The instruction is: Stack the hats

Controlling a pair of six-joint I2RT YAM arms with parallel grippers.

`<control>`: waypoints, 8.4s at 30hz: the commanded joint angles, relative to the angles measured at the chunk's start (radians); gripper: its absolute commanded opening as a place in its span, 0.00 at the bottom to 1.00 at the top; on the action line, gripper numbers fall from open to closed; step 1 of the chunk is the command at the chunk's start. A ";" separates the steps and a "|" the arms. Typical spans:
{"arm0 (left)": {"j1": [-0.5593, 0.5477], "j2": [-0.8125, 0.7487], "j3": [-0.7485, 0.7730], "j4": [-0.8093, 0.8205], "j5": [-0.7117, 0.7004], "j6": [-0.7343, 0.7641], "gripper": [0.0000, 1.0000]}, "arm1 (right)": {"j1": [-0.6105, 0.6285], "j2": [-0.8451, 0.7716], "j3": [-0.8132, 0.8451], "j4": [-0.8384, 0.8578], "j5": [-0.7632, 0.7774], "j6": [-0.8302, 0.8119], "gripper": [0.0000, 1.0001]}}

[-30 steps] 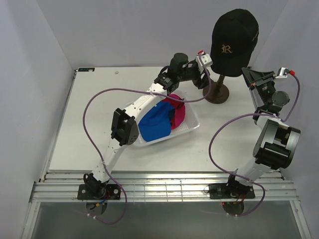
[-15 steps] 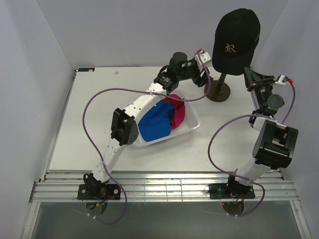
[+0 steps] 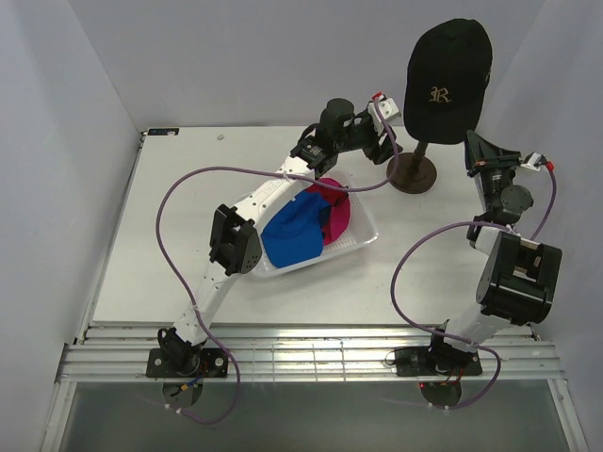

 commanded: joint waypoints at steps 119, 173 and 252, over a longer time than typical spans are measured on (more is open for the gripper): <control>0.385 -0.550 -0.739 -0.677 0.072 0.205 0.86 | 0.562 -0.117 1.313 -1.681 0.592 -1.802 0.98; 0.501 -0.711 -0.253 -0.701 0.296 -0.302 0.00 | 1.268 0.068 0.056 0.236 0.614 -3.383 0.90; 0.277 -0.699 -0.285 -0.635 -0.009 -0.060 0.64 | 0.872 0.118 1.483 -1.737 0.742 -2.181 0.08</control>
